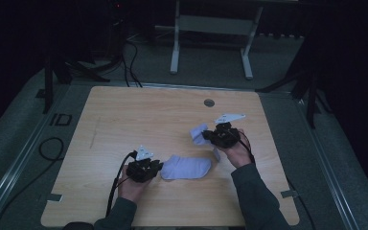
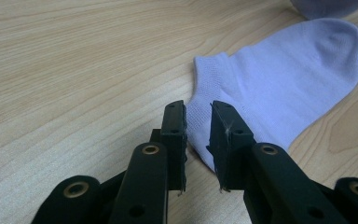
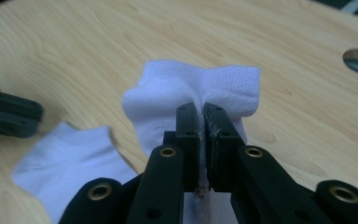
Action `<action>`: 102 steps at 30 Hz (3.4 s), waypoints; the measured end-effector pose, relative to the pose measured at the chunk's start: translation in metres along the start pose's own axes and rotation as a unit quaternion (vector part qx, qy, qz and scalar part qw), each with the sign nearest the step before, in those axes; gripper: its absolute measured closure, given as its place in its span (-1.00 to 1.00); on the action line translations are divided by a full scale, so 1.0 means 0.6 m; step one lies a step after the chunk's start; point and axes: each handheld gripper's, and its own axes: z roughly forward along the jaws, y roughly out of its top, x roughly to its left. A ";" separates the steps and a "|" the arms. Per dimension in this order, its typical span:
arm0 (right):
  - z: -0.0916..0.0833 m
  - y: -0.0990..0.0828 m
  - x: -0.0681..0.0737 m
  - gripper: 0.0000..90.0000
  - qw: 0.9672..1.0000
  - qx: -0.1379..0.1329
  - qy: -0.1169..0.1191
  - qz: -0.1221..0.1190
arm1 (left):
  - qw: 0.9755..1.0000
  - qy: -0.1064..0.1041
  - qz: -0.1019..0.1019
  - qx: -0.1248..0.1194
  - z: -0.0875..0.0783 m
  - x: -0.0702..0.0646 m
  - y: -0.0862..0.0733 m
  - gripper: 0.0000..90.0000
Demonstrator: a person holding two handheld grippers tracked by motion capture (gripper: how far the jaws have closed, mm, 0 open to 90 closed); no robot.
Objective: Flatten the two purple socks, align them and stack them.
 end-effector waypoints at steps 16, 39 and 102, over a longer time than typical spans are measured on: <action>-0.060 0.021 0.051 0.88 0.998 -0.045 0.022 -0.031 | 1.000 0.000 -0.001 -0.001 0.001 -0.001 0.000 0.67; -0.025 0.006 0.088 0.87 0.997 -0.024 0.040 -0.060 | 1.000 -0.002 -0.001 0.000 0.000 -0.001 0.000 0.67; -0.029 -0.072 0.088 0.86 0.999 0.015 -0.013 -0.051 | 0.998 -0.051 0.027 -0.017 -0.001 -0.047 0.022 0.97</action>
